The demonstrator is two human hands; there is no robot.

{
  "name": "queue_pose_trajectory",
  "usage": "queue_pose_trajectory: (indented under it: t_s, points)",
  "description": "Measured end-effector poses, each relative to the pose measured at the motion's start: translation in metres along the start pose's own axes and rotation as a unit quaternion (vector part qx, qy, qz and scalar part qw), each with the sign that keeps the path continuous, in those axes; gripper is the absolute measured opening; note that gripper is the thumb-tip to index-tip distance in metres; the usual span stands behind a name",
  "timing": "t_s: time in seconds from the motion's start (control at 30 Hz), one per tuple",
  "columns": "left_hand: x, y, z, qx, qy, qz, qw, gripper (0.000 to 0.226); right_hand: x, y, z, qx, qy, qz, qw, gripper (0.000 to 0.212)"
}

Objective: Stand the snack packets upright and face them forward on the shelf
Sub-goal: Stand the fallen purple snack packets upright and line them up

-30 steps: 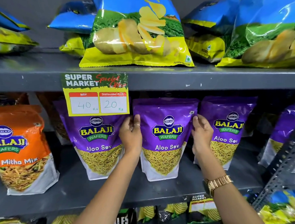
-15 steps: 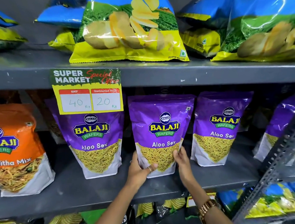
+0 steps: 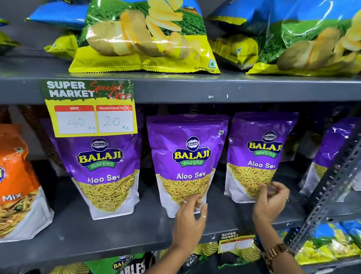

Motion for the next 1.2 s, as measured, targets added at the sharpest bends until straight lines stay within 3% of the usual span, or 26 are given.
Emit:
queue_pose_trajectory:
  t_s: [0.07, 0.17, 0.33, 0.53, 0.77, 0.93, 1.03, 1.13, 1.2]
  points:
    - [0.028, 0.003, -0.008, -0.021, -0.079, 0.006, 0.997, 0.035, -0.002, 0.015, -0.017, 0.023, -0.042, 0.036, 0.998, 0.047]
    - [0.072, -0.005, -0.018, -0.085, -0.174, -0.022, 0.981, 0.062, 0.005, 0.033, -0.030, 0.081, -0.169, 0.023, 0.982, 0.055]
    - [0.112, -0.016, -0.045, -0.178, -0.208, 0.000, 0.962, 0.095, 0.010, 0.049, -0.036, 0.085, -0.305, 0.021, 0.948, 0.054]
    - [0.129, -0.021, -0.047, -0.230, -0.184, 0.030, 0.955, 0.074, 0.004, 0.061, -0.042, 0.106, -0.355, 0.028, 0.928, 0.058]
    - [0.133, -0.023, -0.032, -0.212, -0.163, 0.007, 0.964, 0.071, -0.005, 0.065, -0.037, 0.101, -0.364, 0.019, 0.926, 0.046]
    - [0.132, -0.023, -0.032, -0.219, -0.158, 0.032, 0.962, 0.074, -0.006, 0.057, -0.034, 0.107, -0.351, 0.002, 0.930, 0.056]
    - [0.117, -0.014, -0.033, -0.202, -0.126, 0.090, 0.967, 0.072, -0.013, 0.045, -0.023, 0.055, -0.254, 0.034, 0.965, 0.050]
    - [0.079, 0.006, -0.032, -0.096, -0.032, 0.110, 0.989, 0.045, -0.021, 0.016, -0.007, -0.053, -0.103, 0.050, 0.992, 0.047]
    - [0.049, 0.015, -0.026, -0.027, 0.030, 0.107, 0.993, 0.029, -0.016, -0.008, 0.007, -0.110, -0.080, 0.047, 0.990, 0.034]
Point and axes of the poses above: each hand's wrist, its own z-axis away from the middle knuckle, its own x-axis out of the palm, y = z × x, the point moved 4 cm from there along -z, towards the middle knuckle, and after that the axes turned 5 degrees about z, right-handed, at the moved point
